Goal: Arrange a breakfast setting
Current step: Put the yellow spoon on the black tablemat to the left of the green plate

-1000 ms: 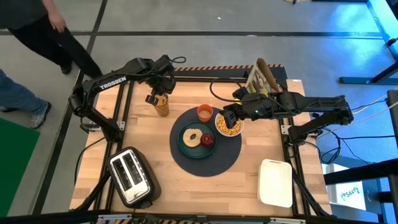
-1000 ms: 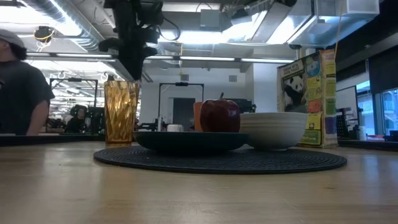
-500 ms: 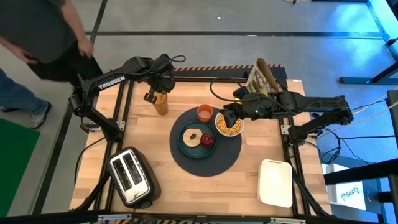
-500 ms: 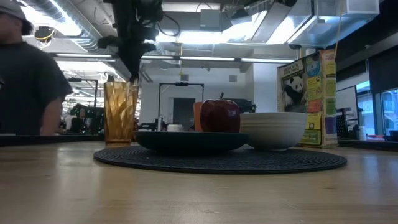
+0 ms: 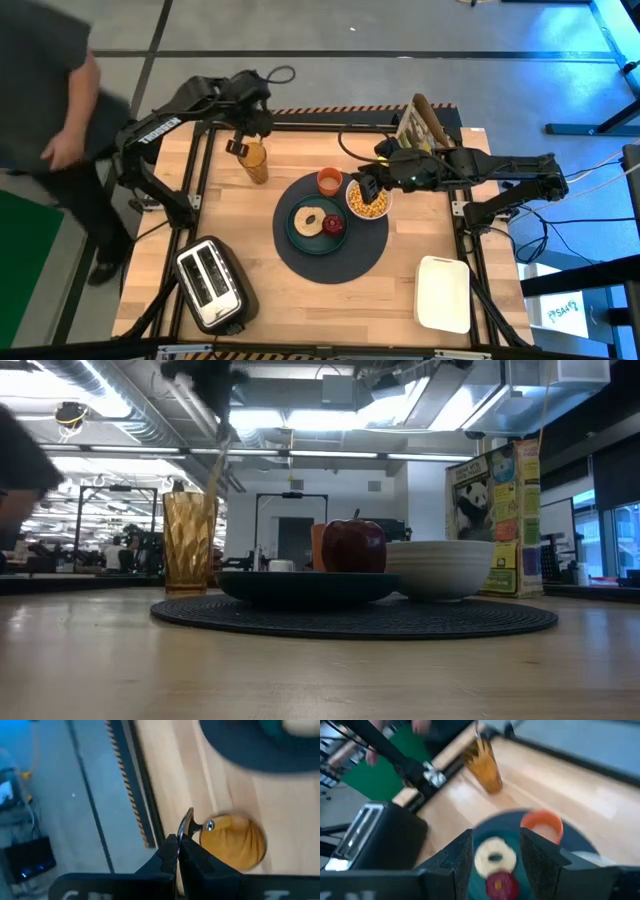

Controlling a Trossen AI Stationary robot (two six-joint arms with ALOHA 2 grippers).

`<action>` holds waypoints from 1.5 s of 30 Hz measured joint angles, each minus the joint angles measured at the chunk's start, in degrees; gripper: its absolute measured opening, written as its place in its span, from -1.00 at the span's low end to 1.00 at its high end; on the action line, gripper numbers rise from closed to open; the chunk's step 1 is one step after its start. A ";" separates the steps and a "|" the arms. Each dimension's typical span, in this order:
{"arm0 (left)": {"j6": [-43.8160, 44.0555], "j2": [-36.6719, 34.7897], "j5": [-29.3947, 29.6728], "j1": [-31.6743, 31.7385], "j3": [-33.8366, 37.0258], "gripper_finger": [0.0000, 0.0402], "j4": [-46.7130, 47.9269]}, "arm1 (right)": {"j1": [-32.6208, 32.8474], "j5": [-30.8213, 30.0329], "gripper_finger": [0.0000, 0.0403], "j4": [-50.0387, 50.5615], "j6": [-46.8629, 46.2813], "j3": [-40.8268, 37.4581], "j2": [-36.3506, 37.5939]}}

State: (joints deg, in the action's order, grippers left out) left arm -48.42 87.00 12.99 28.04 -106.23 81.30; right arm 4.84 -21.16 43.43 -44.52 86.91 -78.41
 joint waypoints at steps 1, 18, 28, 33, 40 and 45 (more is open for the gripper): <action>3.43 0.00 -0.03 -0.68 -1.95 -1.00 0.11 | 0.00 -0.34 -0.26 -2.09 1.77 0.00 0.00; 24.56 -0.04 3.95 -5.79 -11.85 -1.00 6.94 | -4.97 14.22 0.01 -24.04 13.47 0.00 -6.95; 29.02 -0.04 -7.74 -6.78 -11.85 -1.00 4.72 | -5.68 14.38 0.01 -24.03 13.62 0.00 -7.05; 31.72 -0.02 -18.24 -7.87 -11.85 -1.00 -2.48 | -7.32 17.77 0.01 -25.51 13.65 0.02 -9.35; 35.52 2.01 -22.54 -11.26 -11.61 -1.00 -5.77 | -7.98 21.93 0.01 -30.11 12.43 0.04 -13.56; 36.95 4.27 -22.22 -13.87 -11.57 -1.00 -5.82 | -7.87 22.55 -0.13 -30.52 11.54 0.04 -15.02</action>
State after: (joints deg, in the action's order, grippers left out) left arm -11.46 91.27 -9.22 14.17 -117.80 75.48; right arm -3.03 1.39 12.91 -32.98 86.96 -93.43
